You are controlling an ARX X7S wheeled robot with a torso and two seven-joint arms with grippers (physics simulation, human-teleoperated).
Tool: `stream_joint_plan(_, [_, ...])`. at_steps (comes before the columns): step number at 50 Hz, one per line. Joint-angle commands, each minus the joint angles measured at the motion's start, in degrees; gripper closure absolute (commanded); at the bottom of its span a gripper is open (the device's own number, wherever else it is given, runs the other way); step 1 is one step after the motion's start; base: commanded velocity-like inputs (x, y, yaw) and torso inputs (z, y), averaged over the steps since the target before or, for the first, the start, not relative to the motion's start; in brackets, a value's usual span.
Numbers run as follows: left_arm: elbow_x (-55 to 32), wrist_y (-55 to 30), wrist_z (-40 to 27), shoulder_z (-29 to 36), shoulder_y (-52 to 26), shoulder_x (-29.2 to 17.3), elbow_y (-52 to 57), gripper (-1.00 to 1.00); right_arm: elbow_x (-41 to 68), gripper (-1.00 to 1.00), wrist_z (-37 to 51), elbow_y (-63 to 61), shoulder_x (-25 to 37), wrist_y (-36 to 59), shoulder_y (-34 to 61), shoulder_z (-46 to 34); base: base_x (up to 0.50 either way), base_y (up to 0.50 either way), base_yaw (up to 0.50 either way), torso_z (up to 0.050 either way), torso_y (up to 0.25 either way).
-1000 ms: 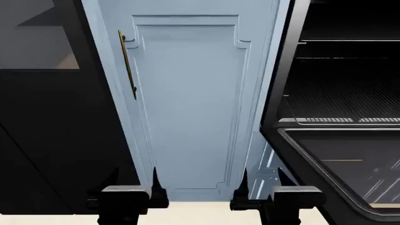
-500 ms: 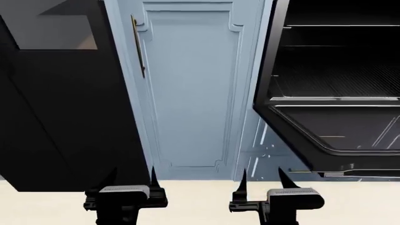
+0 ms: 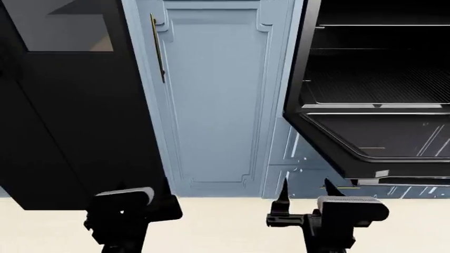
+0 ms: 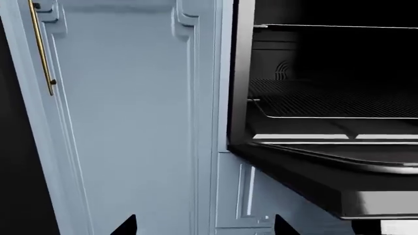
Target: Fully slide the bottom oven rack out.
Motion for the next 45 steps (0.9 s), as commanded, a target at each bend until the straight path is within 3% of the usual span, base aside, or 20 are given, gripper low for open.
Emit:
stream_joint_plan(1, [-12.79, -32.64, -8.71, -6.51, -5.43, -3.57, 24.05, -1.00, 7.62, -1.00, 2.05, -27.72, 3.06, 26.75, 2.91, 4.16, 0.00, 0.00, 0.00, 0.000, 0.000])
stream_joint_plan(6, [-25.06, -56.18, -14.31, -18.04, -17.19, -4.44, 36.88, -1.00, 13.51, -1.00, 3.04, -40.28, 5.17, 45.51, 10.60, 9.40, 0.00, 0.00, 0.00, 0.000, 0.000])
stream_joint_plan(8, [-32.22, -64.79, -18.26, -22.81, -22.75, -5.20, 40.03, -1.00, 27.78, -1.00, 13.54, -40.76, 11.59, 47.52, 13.84, 12.90, 0.00, 0.00, 0.00, 0.000, 0.000])
stream_joint_plan(10, [-47.19, -65.80, -29.35, -26.51, -25.48, -8.66, 38.20, -1.00, 44.97, -1.00, 27.07, -40.75, 19.74, 46.52, 16.57, 14.77, 0.00, 0.00, 0.00, 0.000, 0.000])
stream_joint_plan(12, [-64.38, -65.44, -45.10, -29.00, -28.97, -12.63, 33.81, -1.00, 60.43, -1.00, 37.25, -40.73, 26.95, 43.90, 18.90, 15.24, 0.00, 0.00, 0.00, 0.000, 0.000])
stream_joint_plan(14, [-81.57, -60.65, -60.25, -26.41, -30.59, -18.53, 28.50, -1.00, 70.33, -1.00, 44.00, -40.74, 33.23, 40.27, 20.73, 15.09, 0.00, 0.00, 0.00, 0.000, 0.000])
stream_joint_plan(17, [-91.11, -55.23, -68.08, -24.07, -31.31, -23.93, 26.08, -1.00, 78.33, -1.00, 48.58, -40.75, 39.53, 35.30, 22.07, 14.57, 0.00, 0.00, 0.00, 0.000, 0.000])
stream_joint_plan(21, [-98.83, -50.68, -71.68, -21.91, -33.11, -29.02, 25.85, -1.00, 86.00, -1.00, 53.55, -40.77, 45.92, 33.49, 27.05, 14.06, 0.00, 0.00, 0.00, 0.000, 0.000])
stream_joint_plan(24, [-102.95, -47.85, -74.10, -20.33, -34.77, -32.30, 27.01, -1.00, 99.02, -1.00, 59.26, -40.76, 39.32, 47.29, 32.17, 24.96, 0.00, 0.00, 0.00, 0.000, 0.000])
stream_joint_plan(27, [-105.19, -46.09, -75.64, -19.54, -36.69, -35.52, 27.60, -1.00, 105.34, -1.00, 62.69, -40.42, 38.61, 50.09, 33.64, 28.91, 0.00, 0.00, 0.00, 0.000, 0.000])
stream_joint_plan(32, [-110.02, -42.49, -76.50, -17.32, -41.36, -41.09, 26.57, -1.00, 109.10, -1.00, 64.74, -37.83, 42.22, 47.84, 35.80, 27.80, 0.00, 0.00, 0.00, 0.000, 0.000])
stream_joint_plan(45, [-114.63, -40.42, -72.97, -16.57, -44.53, -45.46, 26.75, -1.00, 111.55, -1.00, 66.65, -35.86, 47.17, 47.66, 39.65, 22.61, 0.00, -0.40, 0.00, 0.000, 0.000])
